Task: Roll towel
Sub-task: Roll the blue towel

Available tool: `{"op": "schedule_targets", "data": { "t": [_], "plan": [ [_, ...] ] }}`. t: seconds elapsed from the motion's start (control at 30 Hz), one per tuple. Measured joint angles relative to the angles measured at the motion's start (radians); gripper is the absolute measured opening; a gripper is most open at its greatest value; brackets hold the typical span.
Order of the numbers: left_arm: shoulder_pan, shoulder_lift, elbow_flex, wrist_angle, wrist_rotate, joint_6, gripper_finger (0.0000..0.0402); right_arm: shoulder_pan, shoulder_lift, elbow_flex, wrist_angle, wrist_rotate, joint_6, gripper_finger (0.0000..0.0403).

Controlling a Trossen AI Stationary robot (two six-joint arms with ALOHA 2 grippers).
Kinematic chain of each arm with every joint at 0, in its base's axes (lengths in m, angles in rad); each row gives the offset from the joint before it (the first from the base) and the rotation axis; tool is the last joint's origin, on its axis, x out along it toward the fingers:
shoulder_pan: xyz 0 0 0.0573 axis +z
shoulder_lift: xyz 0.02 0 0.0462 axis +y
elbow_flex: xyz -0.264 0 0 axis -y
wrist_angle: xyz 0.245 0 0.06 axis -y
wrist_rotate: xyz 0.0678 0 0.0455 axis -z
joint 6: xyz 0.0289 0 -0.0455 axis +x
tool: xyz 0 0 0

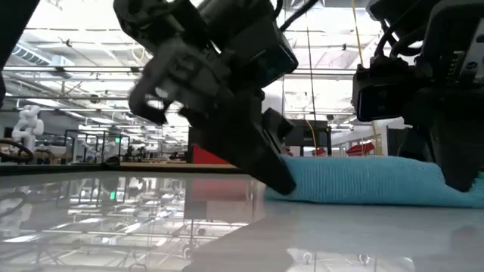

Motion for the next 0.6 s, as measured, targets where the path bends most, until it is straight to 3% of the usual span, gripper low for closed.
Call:
{"op": "schedule_targets", "data": {
  "t": [0.17, 0.33, 0.6],
  "plan": [
    [0.063, 0.001, 0.001, 0.001, 0.195, -0.132, 0.0016, 0.015, -0.006, 0.001, 0.005, 0.007, 0.045, 0.0007],
    [0.096, 0.001, 0.003, -0.038, 0.226, -0.212, 0.0016, 0.024, -0.009, 0.002, 0.008, 0.013, 0.076, 0.0020],
    [0.131, 0.000, 0.003, -0.055, 0.292, -0.344, 0.0016, 0.029, -0.090, 0.000, -0.038, 0.040, 0.051, 0.0073]
  ]
}}
